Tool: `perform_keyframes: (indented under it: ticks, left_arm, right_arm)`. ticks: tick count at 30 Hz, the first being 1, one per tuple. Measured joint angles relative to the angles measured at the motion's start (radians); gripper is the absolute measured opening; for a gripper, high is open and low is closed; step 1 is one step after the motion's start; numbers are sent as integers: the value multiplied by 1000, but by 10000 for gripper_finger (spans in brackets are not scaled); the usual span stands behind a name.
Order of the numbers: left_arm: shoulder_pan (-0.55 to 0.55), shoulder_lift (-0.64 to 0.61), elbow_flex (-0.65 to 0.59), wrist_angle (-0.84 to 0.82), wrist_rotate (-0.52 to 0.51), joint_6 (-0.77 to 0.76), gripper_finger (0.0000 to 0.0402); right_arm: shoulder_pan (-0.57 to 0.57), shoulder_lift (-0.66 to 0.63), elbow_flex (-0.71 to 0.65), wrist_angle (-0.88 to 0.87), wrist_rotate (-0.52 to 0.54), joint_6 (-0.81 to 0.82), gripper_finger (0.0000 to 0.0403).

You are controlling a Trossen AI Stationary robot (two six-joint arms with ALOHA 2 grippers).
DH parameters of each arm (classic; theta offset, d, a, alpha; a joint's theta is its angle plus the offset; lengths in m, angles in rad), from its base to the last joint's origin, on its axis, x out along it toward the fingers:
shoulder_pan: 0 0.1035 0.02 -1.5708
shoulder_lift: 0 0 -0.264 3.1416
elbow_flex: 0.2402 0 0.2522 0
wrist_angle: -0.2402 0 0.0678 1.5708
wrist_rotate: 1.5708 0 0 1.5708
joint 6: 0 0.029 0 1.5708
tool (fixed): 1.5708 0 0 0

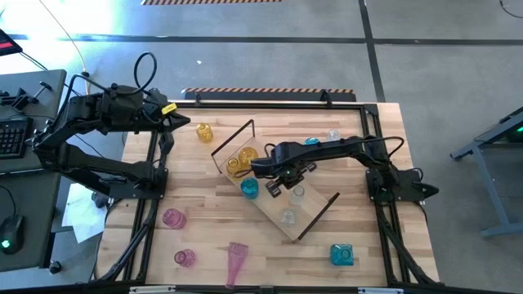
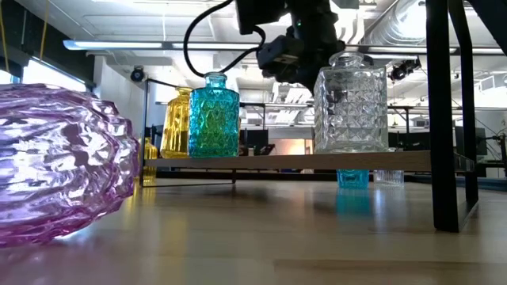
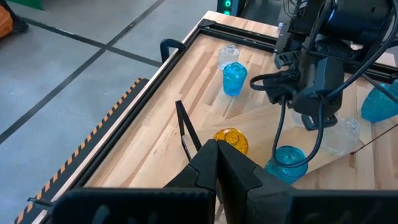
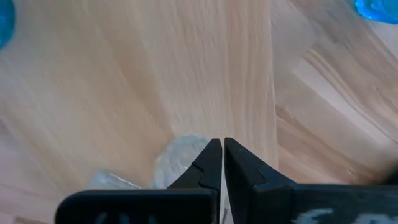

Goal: Sort vases onto shelf
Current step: Adjust the crystal vases on the shelf

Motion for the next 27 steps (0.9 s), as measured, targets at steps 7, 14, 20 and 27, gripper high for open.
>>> perform_keyframes:
  ticks: [7,14,20,27]
  left_arm:
    - [0,0,0,0,0,-1,0]
    - [0,0,0,0,0,0,0]
    - [0,0,0,0,0,0,0]
    - [0,-3,0,0,0,0,0]
  right_arm:
    - [2,0,0,-14,-36,0,0]
    - [14,0,0,-14,-63,0,0]
    - [21,0,0,-14,-84,3,0]
    - [29,0,0,-22,-92,2,0]
